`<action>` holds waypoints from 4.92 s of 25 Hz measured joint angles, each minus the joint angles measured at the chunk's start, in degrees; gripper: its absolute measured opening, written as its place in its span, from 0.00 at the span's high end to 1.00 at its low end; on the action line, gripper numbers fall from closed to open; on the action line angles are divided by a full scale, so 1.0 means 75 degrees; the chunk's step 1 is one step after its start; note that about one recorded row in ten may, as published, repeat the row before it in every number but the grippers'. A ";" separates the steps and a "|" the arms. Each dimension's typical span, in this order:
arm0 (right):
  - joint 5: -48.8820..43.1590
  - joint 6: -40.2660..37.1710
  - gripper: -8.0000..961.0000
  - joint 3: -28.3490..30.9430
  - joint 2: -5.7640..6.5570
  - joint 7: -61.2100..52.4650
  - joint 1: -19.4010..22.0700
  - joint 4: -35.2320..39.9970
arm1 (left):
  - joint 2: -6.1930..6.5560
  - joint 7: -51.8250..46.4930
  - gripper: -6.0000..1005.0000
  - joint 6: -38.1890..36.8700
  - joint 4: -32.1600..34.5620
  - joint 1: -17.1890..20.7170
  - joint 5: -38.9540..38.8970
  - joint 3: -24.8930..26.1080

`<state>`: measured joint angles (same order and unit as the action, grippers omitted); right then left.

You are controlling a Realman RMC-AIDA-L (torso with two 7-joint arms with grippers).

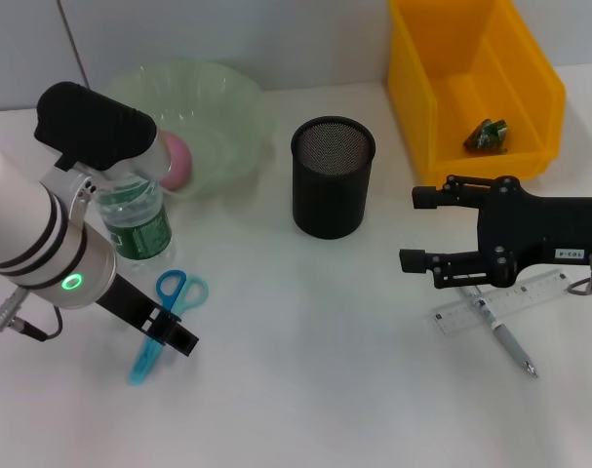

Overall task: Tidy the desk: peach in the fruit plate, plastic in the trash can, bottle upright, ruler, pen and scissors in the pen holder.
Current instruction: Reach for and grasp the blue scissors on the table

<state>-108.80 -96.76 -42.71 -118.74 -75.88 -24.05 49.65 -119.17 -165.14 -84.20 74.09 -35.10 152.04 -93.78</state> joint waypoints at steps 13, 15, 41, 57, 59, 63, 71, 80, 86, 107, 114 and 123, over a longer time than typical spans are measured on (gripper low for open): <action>0.0000 0.0001 0.14 -0.0019 -0.0012 0.0005 -0.0016 -0.0037 | 0.0000 0.0017 0.20 0.0042 -0.0103 0.0047 0.0019 -0.0211; 0.0000 0.0003 0.14 -0.0024 -0.0012 0.0005 -0.0020 -0.0046 | -0.0001 0.0018 0.20 0.0049 -0.0107 0.0046 0.0019 -0.0231; 0.0000 0.0011 0.14 -0.0070 -0.0020 0.0004 -0.0079 -0.0070 | -0.0001 0.0024 0.41 0.0059 -0.0221 -0.0023 0.0049 -0.0301; -0.0001 0.0010 0.14 -0.0071 -0.0023 0.0004 -0.0098 -0.0070 | -0.0001 0.0023 0.41 0.0015 -0.0322 -0.0024 0.0048 -0.0306; -0.0001 0.0010 0.14 -0.0071 -0.0023 0.0004 -0.0098 -0.0070 | -0.0001 0.0023 0.40 0.0010 -0.0321 -0.0023 0.0065 -0.0320; 0.0000 0.0011 0.14 -0.0070 -0.0023 0.0004 -0.0098 -0.0070 | -0.0001 0.0023 0.40 -0.0082 -0.0331 -0.0029 0.0091 -0.0285; -0.0001 0.0011 0.14 -0.0073 -0.0023 0.0004 -0.0115 -0.0082 | -0.0001 0.0023 0.64 -0.0119 -0.0369 -0.0039 0.0117 -0.0300; 0.0003 -0.0027 0.14 -0.0075 -0.0023 -0.0045 -0.0133 -0.0082 | -0.0001 0.0023 0.75 -0.0118 -0.0387 -0.0043 0.0120 -0.0303; 0.0019 -0.0031 0.14 -0.0064 -0.0023 -0.0049 -0.0135 -0.0082 | -0.0001 0.0027 0.75 -0.0122 -0.0387 -0.0043 0.0125 -0.0323; 0.0024 -0.0042 0.14 -0.0061 -0.0027 -0.0055 -0.0192 -0.0082 | -0.0001 0.0035 0.74 -0.0214 -0.0343 -0.0043 0.0130 -0.0307; 0.0024 -0.0042 0.14 -0.0042 -0.0033 -0.0054 -0.0186 -0.0081 | -0.0001 0.0029 0.64 -0.0335 -0.0234 -0.0043 0.0267 -0.0280; 0.0023 -0.0006 0.14 -0.0076 -0.0035 -0.0053 -0.0189 -0.0092 | -0.0001 0.0017 0.66 -0.0352 -0.0255 -0.0048 0.0250 -0.0324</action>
<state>-108.63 -96.80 -43.28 -119.00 -76.28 -25.46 48.97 -119.18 -165.01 -86.84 72.17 -35.46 153.92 -96.20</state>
